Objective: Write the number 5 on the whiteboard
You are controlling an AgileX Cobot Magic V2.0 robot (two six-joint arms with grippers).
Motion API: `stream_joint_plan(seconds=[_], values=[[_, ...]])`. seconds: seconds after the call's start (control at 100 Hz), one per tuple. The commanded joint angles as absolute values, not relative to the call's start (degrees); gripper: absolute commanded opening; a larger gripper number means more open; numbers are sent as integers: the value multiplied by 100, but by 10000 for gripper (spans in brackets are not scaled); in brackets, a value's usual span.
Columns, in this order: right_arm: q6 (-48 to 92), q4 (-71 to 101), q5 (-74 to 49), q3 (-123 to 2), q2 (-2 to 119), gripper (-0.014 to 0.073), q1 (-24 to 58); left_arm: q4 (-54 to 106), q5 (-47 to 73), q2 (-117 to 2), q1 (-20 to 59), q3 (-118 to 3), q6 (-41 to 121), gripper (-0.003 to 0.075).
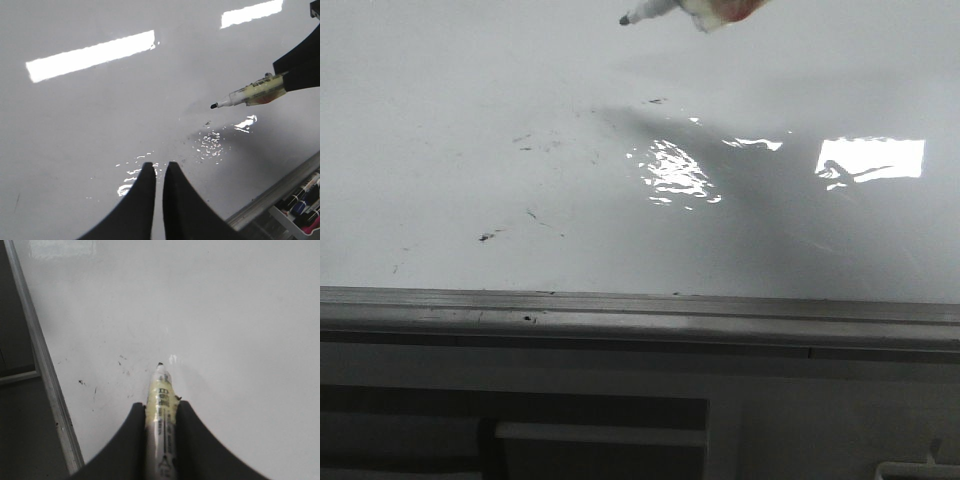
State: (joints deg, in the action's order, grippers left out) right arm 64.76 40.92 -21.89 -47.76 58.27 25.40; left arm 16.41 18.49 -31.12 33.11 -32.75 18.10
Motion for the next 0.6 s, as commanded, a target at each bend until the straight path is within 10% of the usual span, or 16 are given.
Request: stream_joint_plan(seconds=[0.0, 0.59], values=[[6527, 4083, -1926, -4976, 5839, -62, 2472, 1903, 1295, -3106, 3259, -3362, 1712, -20], [6527, 4041, -1481, -4847, 6063, -62, 2461, 2032, 1294, -3106, 3259, -3356, 1712, -20]])
